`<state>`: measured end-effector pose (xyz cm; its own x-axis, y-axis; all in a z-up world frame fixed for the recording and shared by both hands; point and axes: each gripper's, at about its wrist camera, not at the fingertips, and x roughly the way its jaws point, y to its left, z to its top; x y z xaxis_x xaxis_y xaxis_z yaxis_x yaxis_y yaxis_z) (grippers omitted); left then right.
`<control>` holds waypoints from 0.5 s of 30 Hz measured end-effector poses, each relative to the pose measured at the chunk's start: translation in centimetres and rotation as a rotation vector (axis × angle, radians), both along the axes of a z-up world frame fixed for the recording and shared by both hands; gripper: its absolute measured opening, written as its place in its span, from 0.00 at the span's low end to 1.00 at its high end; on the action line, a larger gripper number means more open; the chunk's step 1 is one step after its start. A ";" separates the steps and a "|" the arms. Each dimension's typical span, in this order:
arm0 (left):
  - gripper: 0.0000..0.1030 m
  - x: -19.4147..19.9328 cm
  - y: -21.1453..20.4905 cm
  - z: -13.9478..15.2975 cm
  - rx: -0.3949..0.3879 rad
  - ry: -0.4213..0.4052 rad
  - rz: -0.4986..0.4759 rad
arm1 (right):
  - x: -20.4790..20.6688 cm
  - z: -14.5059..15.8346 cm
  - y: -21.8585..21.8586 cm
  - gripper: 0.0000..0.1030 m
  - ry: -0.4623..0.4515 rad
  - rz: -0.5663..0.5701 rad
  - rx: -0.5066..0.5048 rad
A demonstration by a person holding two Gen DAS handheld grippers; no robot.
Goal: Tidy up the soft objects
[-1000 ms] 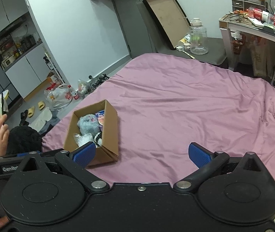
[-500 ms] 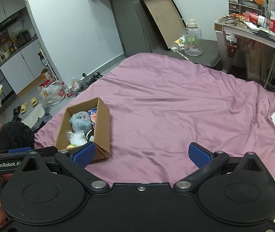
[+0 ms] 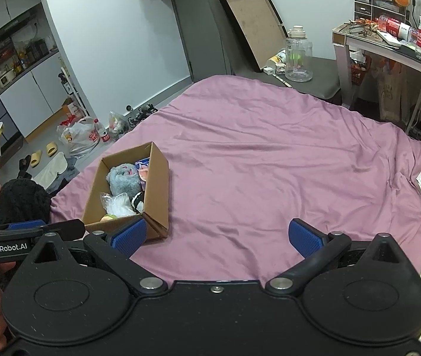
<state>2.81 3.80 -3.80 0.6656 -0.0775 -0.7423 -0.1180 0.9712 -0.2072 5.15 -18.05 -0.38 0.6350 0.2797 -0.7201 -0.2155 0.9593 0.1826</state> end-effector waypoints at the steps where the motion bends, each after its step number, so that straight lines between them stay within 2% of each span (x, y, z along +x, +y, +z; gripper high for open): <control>1: 0.87 0.0 0.0 0.0 0.000 0.000 0.000 | 0.0 0.0 0.0 1.00 0.000 -0.001 0.000; 15: 0.87 -0.1 0.2 0.0 0.006 0.002 -0.005 | 0.0 -0.2 0.0 1.00 0.001 -0.001 -0.001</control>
<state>2.75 4.00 -3.78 0.6635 -0.0763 -0.7443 -0.1140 0.9728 -0.2014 5.18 -18.04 -0.54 0.6344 0.2786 -0.7211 -0.2146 0.9596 0.1819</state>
